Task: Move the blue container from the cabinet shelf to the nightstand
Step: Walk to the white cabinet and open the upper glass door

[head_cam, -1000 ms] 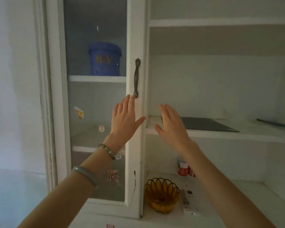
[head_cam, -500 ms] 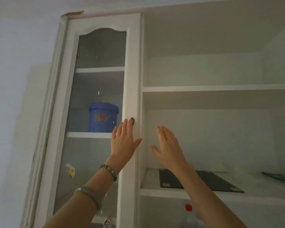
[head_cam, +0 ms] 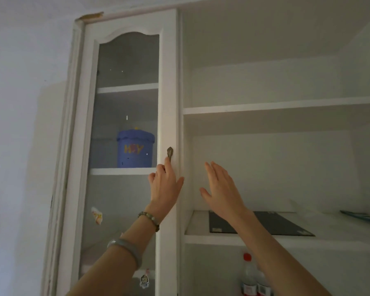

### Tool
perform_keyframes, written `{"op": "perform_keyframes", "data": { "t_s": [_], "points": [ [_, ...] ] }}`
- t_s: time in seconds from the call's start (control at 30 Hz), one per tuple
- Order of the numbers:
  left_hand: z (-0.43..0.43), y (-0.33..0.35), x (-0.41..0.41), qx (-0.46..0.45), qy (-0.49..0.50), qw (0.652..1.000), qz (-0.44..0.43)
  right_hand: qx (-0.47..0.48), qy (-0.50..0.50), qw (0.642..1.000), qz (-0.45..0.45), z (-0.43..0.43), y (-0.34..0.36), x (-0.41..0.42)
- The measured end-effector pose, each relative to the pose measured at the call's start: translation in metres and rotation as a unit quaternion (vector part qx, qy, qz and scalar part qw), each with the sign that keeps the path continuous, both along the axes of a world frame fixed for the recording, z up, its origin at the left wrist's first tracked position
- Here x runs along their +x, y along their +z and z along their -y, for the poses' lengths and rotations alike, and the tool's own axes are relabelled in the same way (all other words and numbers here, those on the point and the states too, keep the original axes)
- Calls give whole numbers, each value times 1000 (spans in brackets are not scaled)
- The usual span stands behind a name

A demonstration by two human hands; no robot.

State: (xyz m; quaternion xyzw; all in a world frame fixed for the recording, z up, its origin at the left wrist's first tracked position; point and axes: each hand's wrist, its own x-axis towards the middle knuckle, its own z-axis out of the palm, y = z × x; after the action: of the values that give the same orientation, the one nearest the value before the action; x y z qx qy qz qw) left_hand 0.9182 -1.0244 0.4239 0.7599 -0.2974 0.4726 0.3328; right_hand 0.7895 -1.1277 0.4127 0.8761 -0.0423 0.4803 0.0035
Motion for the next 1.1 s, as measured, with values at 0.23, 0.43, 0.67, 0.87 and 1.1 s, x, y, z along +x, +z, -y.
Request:
{"op": "perform_keyframes", "data": {
  "t_s": [0.23,0.43,0.67,0.87,1.1],
  "points": [
    [-53,-6,-22,9,64,995,72,-9,37,999,0,-30,-8,-13],
    [-133,-9,-60,-19,41,996,74,-33,106,994,19,-94,-9,-2],
    [-214,-10,-92,-31,73,996,51,-9,205,979,17,-172,-15,10],
    [-269,-21,-93,45,226,965,127,-16,266,964,12,-219,-18,15],
    [-337,-27,-83,81,329,925,174,-18,324,946,7,-260,-15,22]
  ]
}}
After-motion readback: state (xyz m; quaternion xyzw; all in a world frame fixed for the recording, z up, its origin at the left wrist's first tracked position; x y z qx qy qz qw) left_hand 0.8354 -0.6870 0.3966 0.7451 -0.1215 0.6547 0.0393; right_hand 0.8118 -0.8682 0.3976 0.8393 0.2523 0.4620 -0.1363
